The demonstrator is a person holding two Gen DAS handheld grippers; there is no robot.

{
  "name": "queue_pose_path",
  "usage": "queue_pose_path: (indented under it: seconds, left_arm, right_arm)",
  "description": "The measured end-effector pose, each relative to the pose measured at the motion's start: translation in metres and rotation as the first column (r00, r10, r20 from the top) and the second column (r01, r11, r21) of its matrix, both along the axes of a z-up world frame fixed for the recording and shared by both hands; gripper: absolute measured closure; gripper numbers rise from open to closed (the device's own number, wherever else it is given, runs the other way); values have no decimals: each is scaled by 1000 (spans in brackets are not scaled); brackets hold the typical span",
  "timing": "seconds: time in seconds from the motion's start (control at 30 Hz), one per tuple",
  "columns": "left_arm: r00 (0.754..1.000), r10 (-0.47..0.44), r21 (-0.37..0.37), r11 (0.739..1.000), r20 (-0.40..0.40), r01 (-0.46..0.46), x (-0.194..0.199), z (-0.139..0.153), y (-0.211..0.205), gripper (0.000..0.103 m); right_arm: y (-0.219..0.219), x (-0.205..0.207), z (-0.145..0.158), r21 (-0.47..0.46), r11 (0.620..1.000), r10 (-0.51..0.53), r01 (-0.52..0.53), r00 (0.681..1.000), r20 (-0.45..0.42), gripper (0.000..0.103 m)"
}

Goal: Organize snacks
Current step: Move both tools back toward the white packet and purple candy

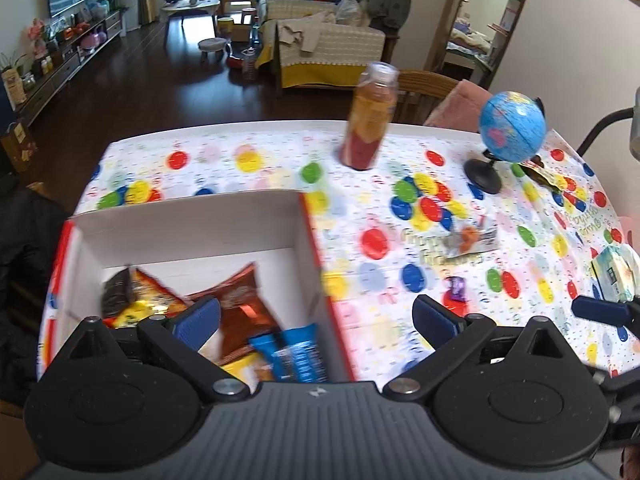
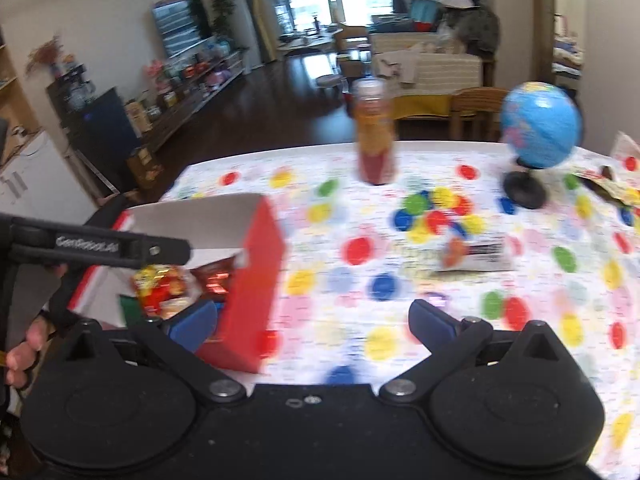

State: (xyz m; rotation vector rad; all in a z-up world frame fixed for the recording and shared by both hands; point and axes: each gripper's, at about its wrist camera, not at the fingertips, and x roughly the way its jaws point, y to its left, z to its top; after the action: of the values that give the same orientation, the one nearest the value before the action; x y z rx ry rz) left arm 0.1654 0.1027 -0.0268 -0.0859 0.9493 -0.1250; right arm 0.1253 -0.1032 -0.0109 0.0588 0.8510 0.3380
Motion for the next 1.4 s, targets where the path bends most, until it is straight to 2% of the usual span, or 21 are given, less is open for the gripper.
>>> queue_pose_path:
  seconds: [0.17,0.4,0.5,0.67,0.8,0.9,1.1,1.4]
  left_arm:
    - [1000,-15,5,1000,-6,15,11,-9,-46,0]
    - [1000,-25,66,997,-16,26,28,-27,-107,0]
    - [1000,-26,95,995,-14,27,37,-35,-129,0]
    - [999,-10,103,995,-34,14,56,-48,-156,0]
    - [998,-1,121,993,-55,8,71,-61,-173,0]
    - [997,2,99,995,-83,6,81,-69,-180,1]
    - [992,13,105,994,-129,0,99,-88,-191,1]
    - [971,-28,113,992,-236,57,120,-126,-204,1]
  right_arm:
    - [-50,16,-4,-31,997,-71,71,997,3,0]
    - [-104,46,-18,-49,993,-112,111,994,-19,0]
    - [-126,61,-25,-32,988,-154,153,986,-64,1]
    - [-150,91,-40,-22,976,-218,217,969,-115,1]
    - [-158,112,-51,-12,965,-261,262,955,-141,2]
    - [-161,126,-58,-10,957,-287,289,946,-152,2]
    - [-164,156,-72,-24,937,-346,347,921,-180,4]
    - [-157,196,-106,12,919,-375,394,885,-276,14]
